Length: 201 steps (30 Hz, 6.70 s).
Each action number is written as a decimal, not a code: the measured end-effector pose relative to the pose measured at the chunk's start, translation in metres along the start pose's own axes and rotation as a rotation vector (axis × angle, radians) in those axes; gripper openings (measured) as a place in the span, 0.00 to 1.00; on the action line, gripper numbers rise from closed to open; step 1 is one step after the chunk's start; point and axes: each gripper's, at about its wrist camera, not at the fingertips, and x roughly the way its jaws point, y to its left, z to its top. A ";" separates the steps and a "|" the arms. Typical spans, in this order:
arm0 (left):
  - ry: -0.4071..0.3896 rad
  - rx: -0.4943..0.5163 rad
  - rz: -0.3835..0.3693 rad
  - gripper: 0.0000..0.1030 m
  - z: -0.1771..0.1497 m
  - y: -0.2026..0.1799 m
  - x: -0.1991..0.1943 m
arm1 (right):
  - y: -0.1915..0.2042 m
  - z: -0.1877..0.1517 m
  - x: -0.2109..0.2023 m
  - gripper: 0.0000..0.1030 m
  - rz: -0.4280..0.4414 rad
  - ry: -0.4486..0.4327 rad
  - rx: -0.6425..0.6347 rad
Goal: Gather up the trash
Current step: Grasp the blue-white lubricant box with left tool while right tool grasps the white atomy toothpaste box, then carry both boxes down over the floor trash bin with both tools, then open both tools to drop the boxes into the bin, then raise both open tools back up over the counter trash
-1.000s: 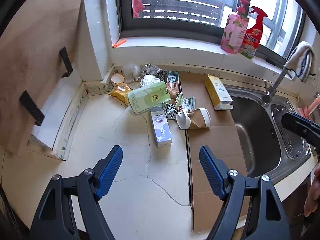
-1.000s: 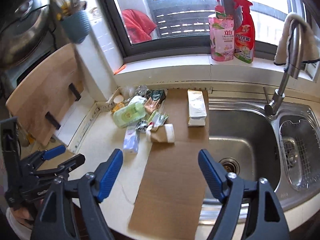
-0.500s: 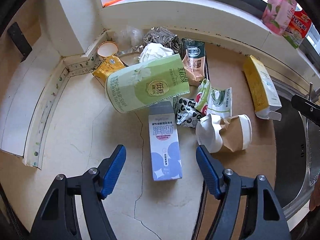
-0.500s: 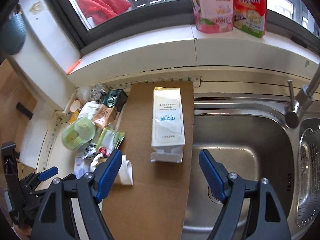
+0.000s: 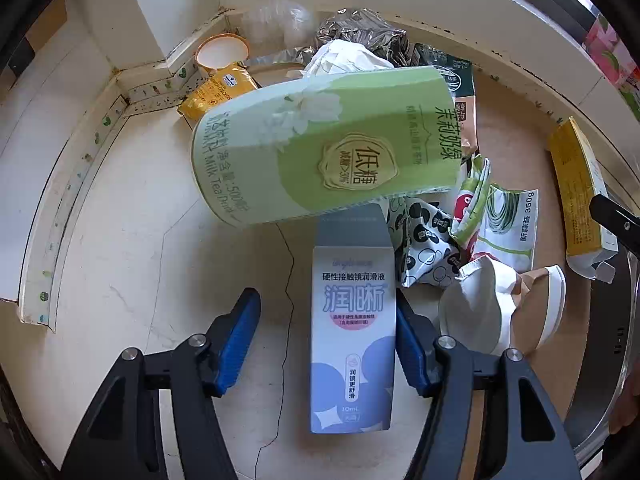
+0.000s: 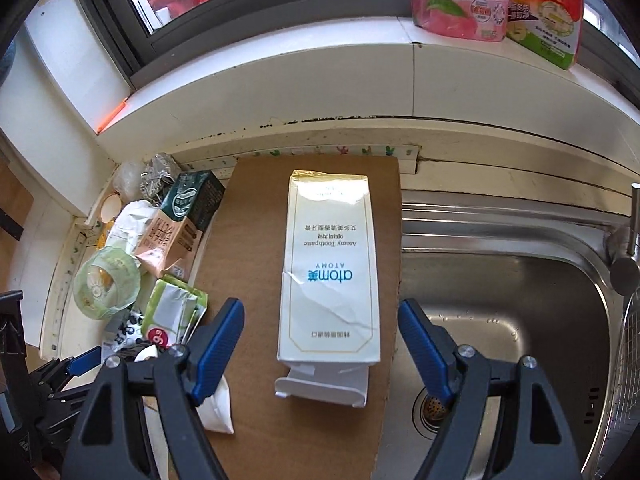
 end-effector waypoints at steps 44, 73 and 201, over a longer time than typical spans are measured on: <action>-0.196 0.013 -0.035 0.33 -0.130 0.069 -0.140 | 0.073 -0.130 -0.118 0.52 0.195 -0.032 -0.045; -0.167 0.159 -0.142 0.33 -0.402 0.155 -0.180 | 0.162 -0.430 -0.218 0.52 0.166 -0.011 -0.011; -0.505 0.370 -0.080 0.89 -0.348 0.151 -0.351 | 0.205 -0.339 -0.355 0.61 0.045 -0.248 -0.325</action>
